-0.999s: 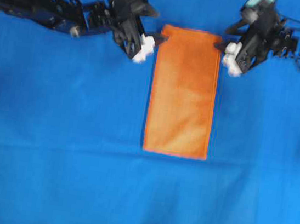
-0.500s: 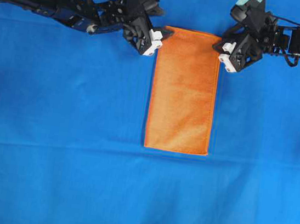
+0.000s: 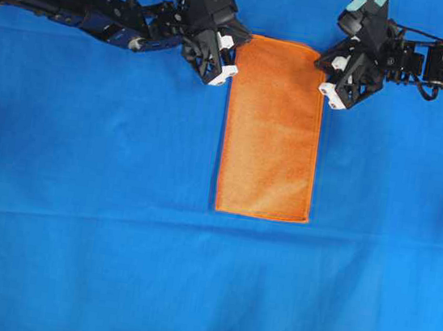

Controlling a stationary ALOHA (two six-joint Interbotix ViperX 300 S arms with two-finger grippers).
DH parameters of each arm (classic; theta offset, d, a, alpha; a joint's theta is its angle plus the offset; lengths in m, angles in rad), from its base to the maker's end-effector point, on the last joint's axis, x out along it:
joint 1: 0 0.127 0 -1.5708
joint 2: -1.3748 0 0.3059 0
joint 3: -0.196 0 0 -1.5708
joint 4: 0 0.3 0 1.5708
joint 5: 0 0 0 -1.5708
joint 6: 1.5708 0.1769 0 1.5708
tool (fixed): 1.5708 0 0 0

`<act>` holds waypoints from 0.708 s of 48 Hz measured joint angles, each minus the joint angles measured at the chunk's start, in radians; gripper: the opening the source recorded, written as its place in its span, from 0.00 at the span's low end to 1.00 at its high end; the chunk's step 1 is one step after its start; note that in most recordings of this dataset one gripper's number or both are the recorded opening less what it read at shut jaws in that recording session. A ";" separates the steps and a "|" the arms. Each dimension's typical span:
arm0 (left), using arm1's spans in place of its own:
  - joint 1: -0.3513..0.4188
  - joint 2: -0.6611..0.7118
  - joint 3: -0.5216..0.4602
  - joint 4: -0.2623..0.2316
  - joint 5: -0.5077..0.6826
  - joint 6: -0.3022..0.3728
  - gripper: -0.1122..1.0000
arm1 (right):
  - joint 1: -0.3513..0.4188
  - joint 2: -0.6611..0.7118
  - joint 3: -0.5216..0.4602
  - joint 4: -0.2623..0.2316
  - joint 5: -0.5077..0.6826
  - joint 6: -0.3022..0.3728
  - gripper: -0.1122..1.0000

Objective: Fold the orange towel.
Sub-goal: 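Pull the far end toward the near end, folding the strip in half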

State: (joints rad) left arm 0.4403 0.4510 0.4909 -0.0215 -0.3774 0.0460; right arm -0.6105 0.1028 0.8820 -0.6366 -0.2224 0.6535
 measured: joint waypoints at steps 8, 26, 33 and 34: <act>0.000 -0.008 0.000 0.000 0.002 0.002 0.14 | 0.002 -0.005 -0.003 0.003 0.006 0.000 0.14; 0.035 -0.041 -0.029 -0.002 0.029 0.061 0.14 | -0.034 -0.012 -0.057 -0.006 0.060 -0.015 0.14; 0.035 -0.049 -0.028 -0.002 0.052 0.066 0.14 | -0.034 -0.020 -0.061 -0.006 0.063 -0.025 0.14; 0.035 -0.055 -0.026 -0.002 0.055 0.067 0.14 | -0.034 -0.023 -0.061 -0.006 0.063 -0.025 0.14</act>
State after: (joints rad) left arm 0.4755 0.3958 0.4648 -0.0230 -0.3221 0.1135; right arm -0.6443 0.0798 0.8207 -0.6427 -0.1595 0.6289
